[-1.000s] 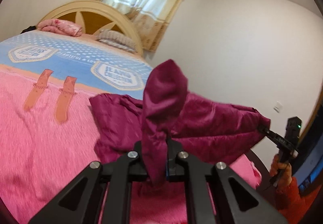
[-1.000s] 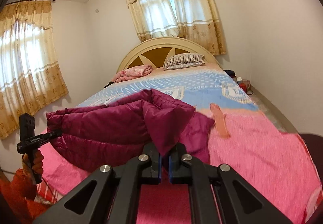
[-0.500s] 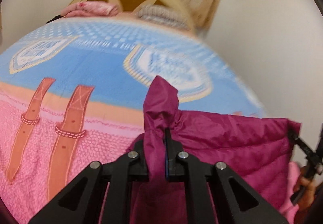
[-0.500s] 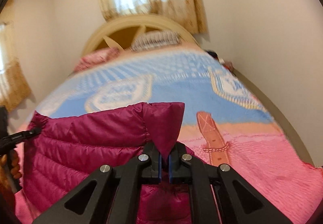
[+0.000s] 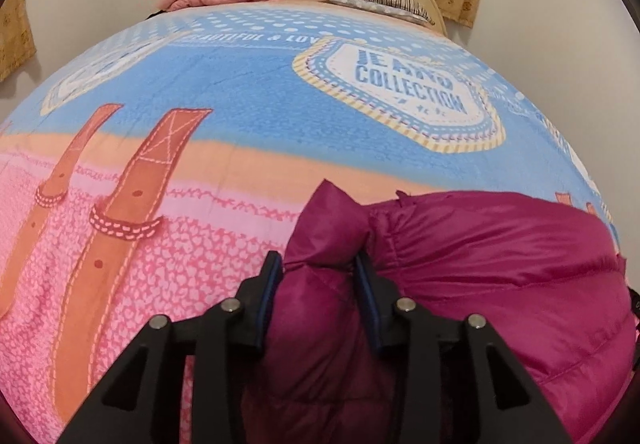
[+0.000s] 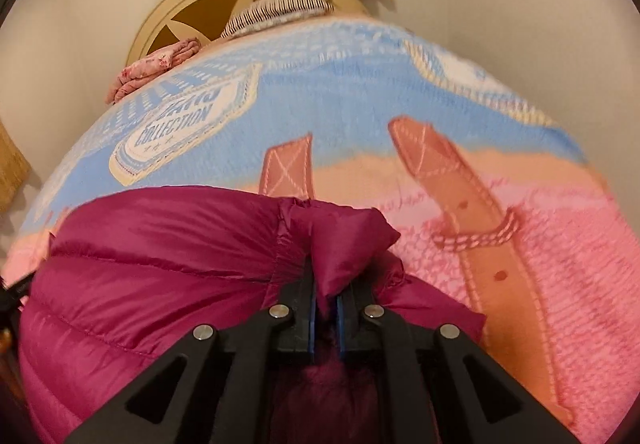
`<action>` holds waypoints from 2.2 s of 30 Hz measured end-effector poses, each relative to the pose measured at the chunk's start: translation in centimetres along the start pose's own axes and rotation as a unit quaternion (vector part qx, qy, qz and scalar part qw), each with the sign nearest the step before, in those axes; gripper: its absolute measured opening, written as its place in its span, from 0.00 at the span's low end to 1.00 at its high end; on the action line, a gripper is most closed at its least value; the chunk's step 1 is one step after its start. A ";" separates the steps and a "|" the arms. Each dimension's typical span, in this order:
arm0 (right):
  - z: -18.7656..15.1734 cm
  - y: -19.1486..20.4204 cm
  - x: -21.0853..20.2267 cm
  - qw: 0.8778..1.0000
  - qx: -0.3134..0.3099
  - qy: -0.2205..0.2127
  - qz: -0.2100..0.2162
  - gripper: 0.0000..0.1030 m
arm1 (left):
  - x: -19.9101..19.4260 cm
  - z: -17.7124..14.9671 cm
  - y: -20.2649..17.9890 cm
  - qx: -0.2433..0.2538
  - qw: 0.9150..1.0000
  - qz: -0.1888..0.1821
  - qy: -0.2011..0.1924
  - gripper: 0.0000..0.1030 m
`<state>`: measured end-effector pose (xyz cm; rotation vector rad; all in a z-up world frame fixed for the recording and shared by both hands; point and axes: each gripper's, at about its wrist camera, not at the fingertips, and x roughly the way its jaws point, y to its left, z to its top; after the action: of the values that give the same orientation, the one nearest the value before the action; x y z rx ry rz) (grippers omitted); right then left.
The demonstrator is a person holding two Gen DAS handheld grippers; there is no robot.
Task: Fold large clothes
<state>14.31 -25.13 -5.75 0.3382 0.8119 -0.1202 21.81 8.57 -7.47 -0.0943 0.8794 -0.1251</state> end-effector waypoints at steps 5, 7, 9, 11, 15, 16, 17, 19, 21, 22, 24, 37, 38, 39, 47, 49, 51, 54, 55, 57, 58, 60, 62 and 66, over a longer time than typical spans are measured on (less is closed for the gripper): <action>-0.3 -2.2 0.3 0.996 0.065 -0.001 0.057 0.06 | 0.0 0.1 -0.3 0.005 1.000 0.009 0.001 0.41; -0.2 -3.1 0.0 0.993 0.093 0.002 0.079 0.06 | 0.1 0.1 -0.3 0.004 1.000 0.008 0.002 0.41; 0.3 -4.0 -1.5 0.991 0.118 0.000 0.065 0.06 | 0.1 0.1 -0.3 0.002 1.000 0.006 0.002 0.41; 0.6 -4.2 -6.1 0.989 0.128 -0.076 -0.019 0.07 | 0.2 0.1 -0.3 0.003 1.000 0.007 0.002 0.41; 1.0 0.9 -11.4 0.991 0.043 -0.128 -0.010 0.07 | 0.3 0.2 -0.7 0.010 1.000 0.017 0.001 0.41; 0.9 2.6 -11.3 0.993 0.022 -0.115 0.006 0.07 | 0.3 0.2 -0.7 0.012 1.000 0.020 0.001 0.42; 0.6 4.8 -10.8 0.995 0.001 -0.100 0.024 0.07 | 0.3 0.2 -0.8 0.013 1.000 0.022 0.001 0.42; 0.1 8.8 -9.3 0.995 -0.025 -0.073 0.069 0.07 | 0.3 0.1 -0.8 0.015 1.000 0.026 0.000 0.42; -0.4 12.8 -6.9 0.993 -0.049 -0.044 0.094 0.07 | 0.2 0.1 -1.0 0.017 0.999 0.033 -0.001 0.43; -0.8 14.7 -5.4 0.993 -0.063 -0.031 0.093 0.07 | 0.2 0.1 -1.1 0.020 0.999 0.037 -0.001 0.44; -1.4 16.7 -3.3 0.994 -0.076 -0.011 0.081 0.07 | 0.3 0.1 -1.2 0.023 0.999 0.043 -0.001 0.44; -3.6 13.9 2.8 0.993 -0.018 0.030 0.110 0.06 | 0.4 0.1 -0.9 0.014 0.999 0.035 -0.001 0.45; -3.6 13.8 2.9 0.993 -0.015 0.031 0.111 0.05 | 0.4 0.1 -0.9 0.014 0.999 0.034 -0.001 0.45; -3.6 13.8 3.0 0.993 -0.014 0.031 0.110 0.05 | 0.4 0.1 -0.9 0.013 0.999 0.034 -0.001 0.45; -3.5 13.8 3.2 0.994 -0.013 0.031 0.107 0.04 | -1.2 0.7 0.5 -0.007 1.000 -0.001 0.012 0.45; -3.5 13.7 3.2 0.993 -0.011 0.031 0.109 0.04 | -3.1 1.0 0.7 -0.010 1.000 0.005 -0.007 0.45; -3.5 13.8 3.2 0.994 -0.012 0.031 0.108 0.04 | -5.8 1.6 0.2 -0.002 0.999 0.007 -0.035 0.45; -3.5 13.6 3.2 0.993 -0.011 0.031 0.110 0.04 | -8.1 1.8 -1.9 0.017 0.998 -0.016 -0.051 0.45; -3.4 13.7 3.2 0.993 -0.011 0.031 0.110 0.04 | -8.4 1.6 -3.3 0.028 0.998 -0.027 -0.050 0.45; -3.4 13.7 3.2 0.993 -0.011 0.031 0.110 0.04 | -8.0 0.8 -5.9 0.044 0.997 -0.046 -0.040 0.45; -3.4 13.7 3.2 0.993 -0.011 0.031 0.110 0.04 | -7.4 0.4 -6.8 0.041 0.997 -0.056 -0.033 0.45; -3.4 13.7 3.2 0.993 -0.010 0.031 0.111 0.04 | -5.2 -0.4 -7.8 0.018 0.996 -0.085 -0.003 0.45; -3.4 13.7 3.2 0.993 -0.010 0.031 0.111 0.04 | -3.7 -1.0 -8.2 0.008 0.995 -0.099 0.014 0.45; -3.4 13.7 3.2 0.993 -0.006 0.031 0.114 0.04 | -1.6 -1.5 -8.2 0.014 0.996 -0.086 0.002 0.45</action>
<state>17.36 -11.04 -6.85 0.4234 0.8301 0.1096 19.08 0.69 -6.15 -0.1430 0.8729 -0.2983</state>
